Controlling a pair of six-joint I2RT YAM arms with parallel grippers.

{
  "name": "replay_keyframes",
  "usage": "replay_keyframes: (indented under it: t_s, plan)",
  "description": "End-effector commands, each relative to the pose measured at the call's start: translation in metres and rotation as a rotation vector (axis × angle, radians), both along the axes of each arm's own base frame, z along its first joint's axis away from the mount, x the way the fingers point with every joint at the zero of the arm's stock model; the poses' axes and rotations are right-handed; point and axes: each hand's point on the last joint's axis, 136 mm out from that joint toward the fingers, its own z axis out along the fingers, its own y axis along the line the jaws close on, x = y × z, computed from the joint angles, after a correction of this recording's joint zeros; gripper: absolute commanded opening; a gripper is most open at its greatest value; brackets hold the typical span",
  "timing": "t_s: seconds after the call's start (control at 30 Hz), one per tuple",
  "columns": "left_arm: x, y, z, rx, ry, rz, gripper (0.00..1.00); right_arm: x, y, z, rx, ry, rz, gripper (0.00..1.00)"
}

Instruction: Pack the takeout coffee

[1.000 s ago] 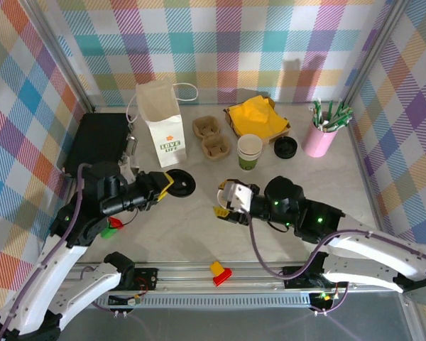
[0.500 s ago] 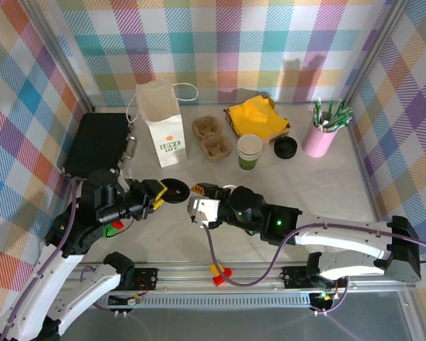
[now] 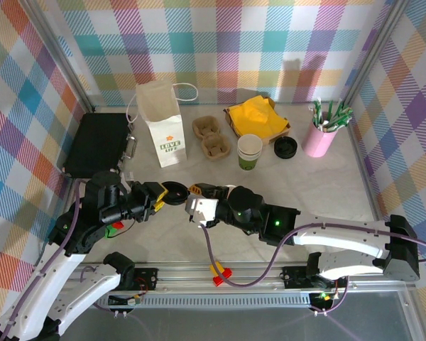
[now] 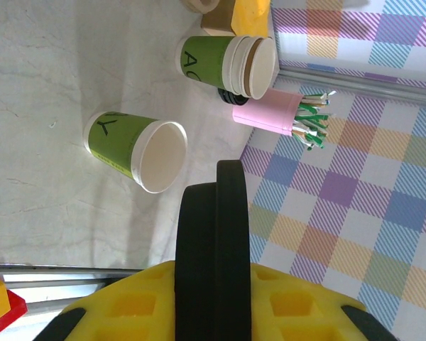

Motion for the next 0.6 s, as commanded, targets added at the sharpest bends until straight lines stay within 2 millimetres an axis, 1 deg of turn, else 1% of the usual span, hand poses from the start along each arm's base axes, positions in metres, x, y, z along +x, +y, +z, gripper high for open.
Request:
replay_keyframes:
  t_s: [0.0,0.2,0.3,0.43,0.57]
  plan:
    - [-0.0006,-0.0015,0.0044,-0.027,-0.007,-0.005,0.22,-0.0083,0.0075,0.0167,0.031,-0.02,0.049,0.4]
    - [-0.0001,-0.0014,0.0034,-0.02,-0.007,-0.007,0.22,-0.0157,0.0061,0.0117,0.008,-0.024,0.089,0.42]
    - [0.0002,-0.002,0.0031,-0.022,-0.006,-0.009,0.21,-0.0147,0.0064,0.0103,0.003,-0.034,0.086,0.41]
    - [0.0004,-0.0032,0.0053,-0.027,-0.01,-0.014,0.21,-0.009,0.0097,0.0075,-0.013,-0.046,0.061,0.37]
    - [0.0008,-0.0047,0.0052,-0.027,-0.006,-0.021,0.21,-0.0075,0.0128,0.0068,-0.018,-0.055,0.06,0.31]
